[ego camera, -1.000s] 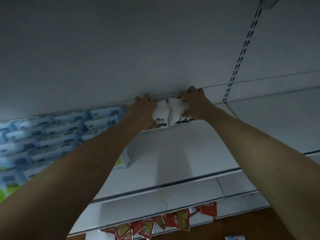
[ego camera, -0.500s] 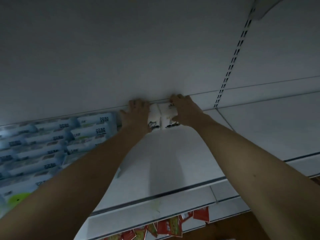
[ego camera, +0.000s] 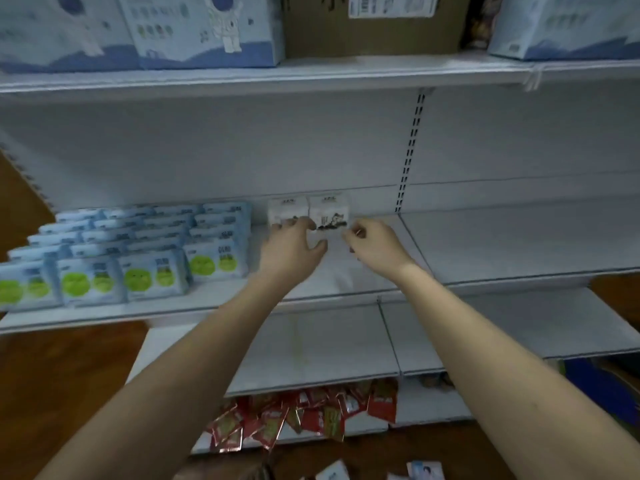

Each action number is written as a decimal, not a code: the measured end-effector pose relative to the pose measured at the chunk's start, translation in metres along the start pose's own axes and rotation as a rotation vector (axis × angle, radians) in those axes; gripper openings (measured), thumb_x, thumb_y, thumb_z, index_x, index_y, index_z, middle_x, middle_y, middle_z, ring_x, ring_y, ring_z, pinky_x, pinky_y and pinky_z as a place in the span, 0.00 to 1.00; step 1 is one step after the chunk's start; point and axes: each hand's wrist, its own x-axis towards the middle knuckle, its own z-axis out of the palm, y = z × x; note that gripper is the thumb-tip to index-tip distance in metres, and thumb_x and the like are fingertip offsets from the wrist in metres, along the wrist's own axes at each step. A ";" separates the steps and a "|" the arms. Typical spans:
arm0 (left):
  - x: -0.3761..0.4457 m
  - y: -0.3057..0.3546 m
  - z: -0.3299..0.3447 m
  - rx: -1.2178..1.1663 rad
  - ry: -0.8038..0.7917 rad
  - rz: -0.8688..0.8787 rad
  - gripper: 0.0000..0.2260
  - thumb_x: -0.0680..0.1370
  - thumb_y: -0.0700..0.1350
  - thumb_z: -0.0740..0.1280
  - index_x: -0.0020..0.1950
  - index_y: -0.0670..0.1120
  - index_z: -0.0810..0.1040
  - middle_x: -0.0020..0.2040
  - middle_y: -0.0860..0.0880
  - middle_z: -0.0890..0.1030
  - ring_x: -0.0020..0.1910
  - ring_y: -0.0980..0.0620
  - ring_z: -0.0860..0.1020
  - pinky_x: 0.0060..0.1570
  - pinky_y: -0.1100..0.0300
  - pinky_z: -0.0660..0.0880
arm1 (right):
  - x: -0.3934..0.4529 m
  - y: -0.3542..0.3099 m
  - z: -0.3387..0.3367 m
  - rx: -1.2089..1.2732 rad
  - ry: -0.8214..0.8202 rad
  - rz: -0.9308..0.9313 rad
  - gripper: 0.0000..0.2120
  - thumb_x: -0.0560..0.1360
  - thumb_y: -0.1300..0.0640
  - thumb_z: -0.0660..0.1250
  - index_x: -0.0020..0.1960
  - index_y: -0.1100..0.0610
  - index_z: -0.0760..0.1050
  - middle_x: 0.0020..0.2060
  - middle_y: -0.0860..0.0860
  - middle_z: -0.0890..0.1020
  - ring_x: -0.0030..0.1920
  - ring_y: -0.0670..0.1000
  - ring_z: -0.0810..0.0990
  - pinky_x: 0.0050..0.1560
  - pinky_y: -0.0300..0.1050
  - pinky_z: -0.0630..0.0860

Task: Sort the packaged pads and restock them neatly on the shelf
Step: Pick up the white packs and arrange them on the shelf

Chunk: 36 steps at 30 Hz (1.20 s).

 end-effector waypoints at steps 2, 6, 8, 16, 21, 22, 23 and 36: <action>-0.032 0.009 -0.004 -0.027 -0.010 -0.056 0.16 0.77 0.56 0.65 0.61 0.50 0.75 0.54 0.48 0.80 0.60 0.44 0.73 0.56 0.50 0.74 | -0.031 -0.002 -0.004 0.021 -0.026 0.039 0.15 0.80 0.48 0.61 0.45 0.58 0.77 0.39 0.55 0.82 0.41 0.57 0.80 0.45 0.50 0.77; -0.085 0.021 -0.011 -0.061 -0.023 -0.117 0.14 0.78 0.56 0.64 0.60 0.50 0.77 0.51 0.48 0.80 0.55 0.45 0.76 0.52 0.50 0.75 | -0.087 -0.006 -0.004 0.041 -0.048 0.051 0.20 0.80 0.45 0.60 0.42 0.62 0.76 0.36 0.60 0.81 0.33 0.54 0.74 0.35 0.45 0.69; -0.109 0.022 -0.012 -0.073 -0.036 -0.133 0.14 0.77 0.55 0.65 0.59 0.50 0.77 0.51 0.48 0.80 0.54 0.46 0.76 0.51 0.51 0.75 | -0.111 -0.007 -0.002 0.038 -0.085 0.048 0.21 0.80 0.45 0.60 0.41 0.63 0.76 0.35 0.60 0.81 0.32 0.54 0.74 0.34 0.44 0.69; -0.198 -0.001 0.013 -0.106 -0.194 -0.227 0.16 0.79 0.54 0.63 0.63 0.49 0.75 0.51 0.47 0.80 0.56 0.44 0.75 0.50 0.51 0.76 | -0.198 0.025 0.038 -0.062 -0.320 0.164 0.20 0.79 0.49 0.62 0.40 0.66 0.73 0.33 0.57 0.77 0.33 0.59 0.74 0.37 0.48 0.72; -0.288 -0.038 0.057 -0.124 -0.307 -0.286 0.13 0.76 0.54 0.64 0.58 0.51 0.76 0.51 0.49 0.81 0.54 0.45 0.76 0.51 0.48 0.77 | -0.276 0.063 0.089 -0.166 -0.460 0.307 0.16 0.78 0.47 0.63 0.38 0.57 0.75 0.33 0.52 0.80 0.37 0.56 0.79 0.40 0.48 0.74; -0.306 -0.048 0.064 -0.109 -0.336 -0.297 0.13 0.76 0.54 0.64 0.57 0.51 0.77 0.51 0.49 0.81 0.54 0.44 0.76 0.51 0.49 0.76 | -0.290 0.070 0.100 -0.179 -0.492 0.325 0.16 0.78 0.47 0.63 0.38 0.56 0.75 0.34 0.52 0.81 0.38 0.56 0.79 0.41 0.49 0.75; -0.322 -0.057 0.071 -0.091 -0.362 -0.304 0.13 0.76 0.54 0.65 0.58 0.51 0.77 0.52 0.49 0.81 0.55 0.44 0.75 0.50 0.50 0.76 | -0.303 0.074 0.110 -0.189 -0.520 0.337 0.16 0.79 0.47 0.63 0.38 0.57 0.73 0.34 0.53 0.80 0.37 0.56 0.78 0.40 0.49 0.74; -0.424 -0.121 0.121 -0.021 -0.623 -0.501 0.16 0.78 0.53 0.65 0.64 0.51 0.74 0.59 0.48 0.79 0.61 0.44 0.72 0.57 0.47 0.74 | -0.366 0.118 0.179 -0.421 -0.817 0.358 0.11 0.81 0.49 0.59 0.44 0.55 0.70 0.36 0.53 0.74 0.37 0.56 0.72 0.36 0.49 0.67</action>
